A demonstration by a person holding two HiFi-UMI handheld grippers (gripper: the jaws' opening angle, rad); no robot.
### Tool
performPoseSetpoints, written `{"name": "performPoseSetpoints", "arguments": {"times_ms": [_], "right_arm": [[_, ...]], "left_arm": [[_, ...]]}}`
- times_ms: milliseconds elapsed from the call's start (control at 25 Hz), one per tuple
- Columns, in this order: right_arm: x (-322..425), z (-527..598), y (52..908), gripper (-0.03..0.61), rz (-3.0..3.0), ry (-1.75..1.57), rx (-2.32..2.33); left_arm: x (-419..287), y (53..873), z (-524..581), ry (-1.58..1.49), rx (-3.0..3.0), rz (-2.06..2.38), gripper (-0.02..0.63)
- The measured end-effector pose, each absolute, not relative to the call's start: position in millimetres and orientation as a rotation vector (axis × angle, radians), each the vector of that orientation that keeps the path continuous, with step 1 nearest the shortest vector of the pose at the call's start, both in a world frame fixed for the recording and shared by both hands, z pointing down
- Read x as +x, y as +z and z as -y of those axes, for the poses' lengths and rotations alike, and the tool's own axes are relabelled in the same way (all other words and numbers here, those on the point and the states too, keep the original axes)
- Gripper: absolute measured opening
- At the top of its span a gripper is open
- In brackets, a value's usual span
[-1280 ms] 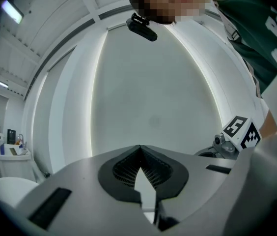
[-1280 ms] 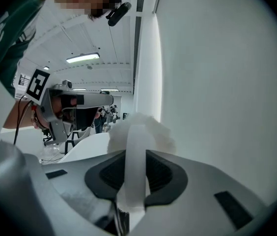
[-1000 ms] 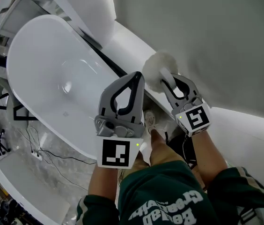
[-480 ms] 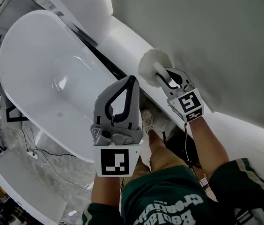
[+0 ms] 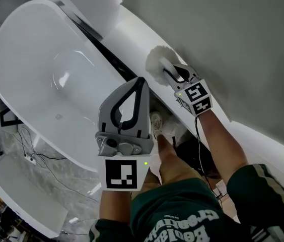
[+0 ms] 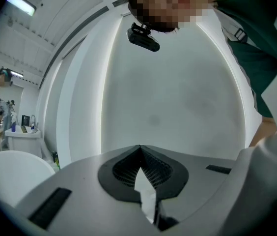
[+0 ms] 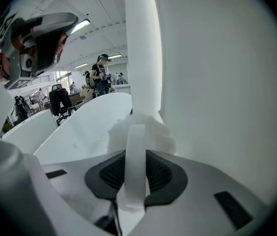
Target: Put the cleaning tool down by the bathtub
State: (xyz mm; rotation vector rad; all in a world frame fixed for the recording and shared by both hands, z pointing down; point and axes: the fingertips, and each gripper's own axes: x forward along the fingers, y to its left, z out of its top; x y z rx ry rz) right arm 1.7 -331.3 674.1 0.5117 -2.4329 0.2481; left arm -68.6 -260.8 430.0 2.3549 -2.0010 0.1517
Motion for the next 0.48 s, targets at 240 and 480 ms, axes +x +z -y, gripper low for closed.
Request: {"name": "performPoseSetpoints", "arguments": {"times_ms": [240,480], "right_arm": [[-10,341,708,0.094,2.362,0.223,0.464],[-22,350,747,0.094,2.270,0.258,0.441]], "left_arm": [[-80,445,267,0.162,2.321,2.015,0.003],[-92,457,273,0.203,2.311,2.032,0.003]]}}
